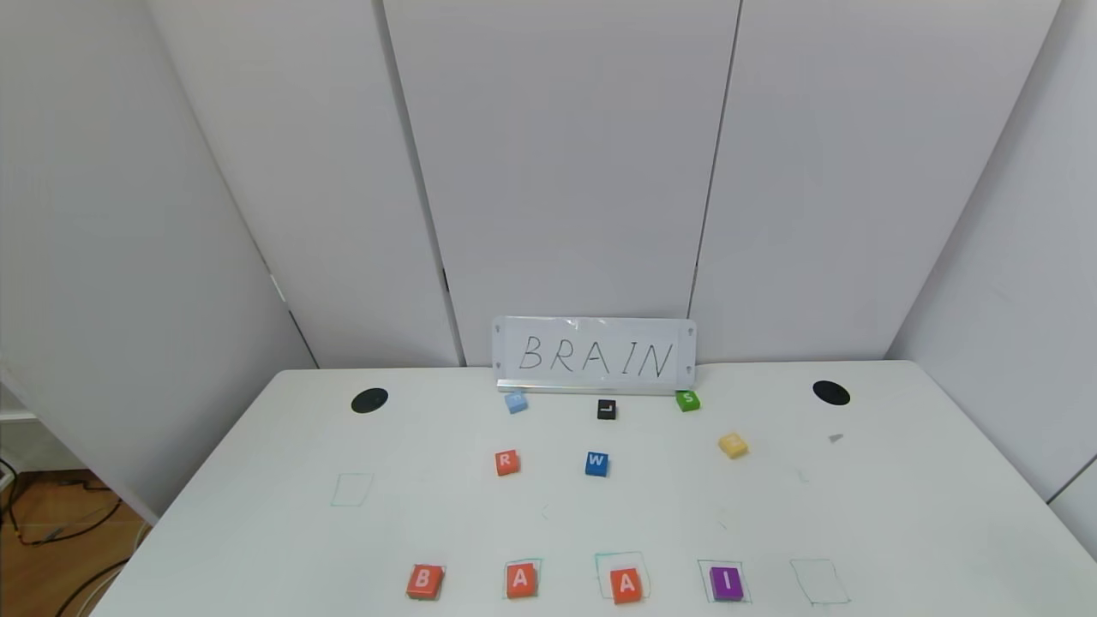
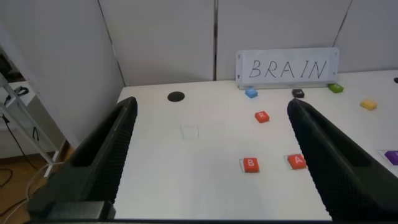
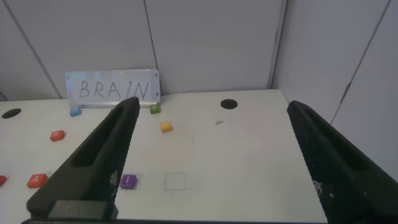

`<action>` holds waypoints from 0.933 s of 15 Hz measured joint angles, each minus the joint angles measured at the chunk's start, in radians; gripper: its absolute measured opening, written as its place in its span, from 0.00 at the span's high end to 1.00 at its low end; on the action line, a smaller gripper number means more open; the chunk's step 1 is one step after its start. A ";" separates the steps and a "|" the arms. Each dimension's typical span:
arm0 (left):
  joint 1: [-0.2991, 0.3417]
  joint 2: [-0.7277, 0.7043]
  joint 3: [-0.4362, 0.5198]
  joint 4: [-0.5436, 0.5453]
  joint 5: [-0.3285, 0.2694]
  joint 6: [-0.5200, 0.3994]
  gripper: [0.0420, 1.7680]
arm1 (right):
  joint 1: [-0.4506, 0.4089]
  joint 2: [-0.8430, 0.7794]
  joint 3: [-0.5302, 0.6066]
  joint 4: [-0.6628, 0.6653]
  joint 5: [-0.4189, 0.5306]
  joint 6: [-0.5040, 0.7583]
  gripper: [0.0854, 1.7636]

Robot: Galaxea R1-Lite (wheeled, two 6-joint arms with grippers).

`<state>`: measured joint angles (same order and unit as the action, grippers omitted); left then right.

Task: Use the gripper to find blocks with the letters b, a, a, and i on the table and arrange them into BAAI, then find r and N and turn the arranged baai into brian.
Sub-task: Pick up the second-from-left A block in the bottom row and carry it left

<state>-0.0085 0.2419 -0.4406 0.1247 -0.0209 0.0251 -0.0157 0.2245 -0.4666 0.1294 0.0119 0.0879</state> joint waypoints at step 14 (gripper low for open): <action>-0.011 0.798 -0.537 0.021 -0.023 0.037 0.03 | 0.035 0.847 -0.531 0.032 0.015 0.005 0.03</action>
<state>-0.0196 1.0400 -0.9781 0.1455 -0.0443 0.0619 0.0196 1.0717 -0.9972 0.1615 0.0266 0.0926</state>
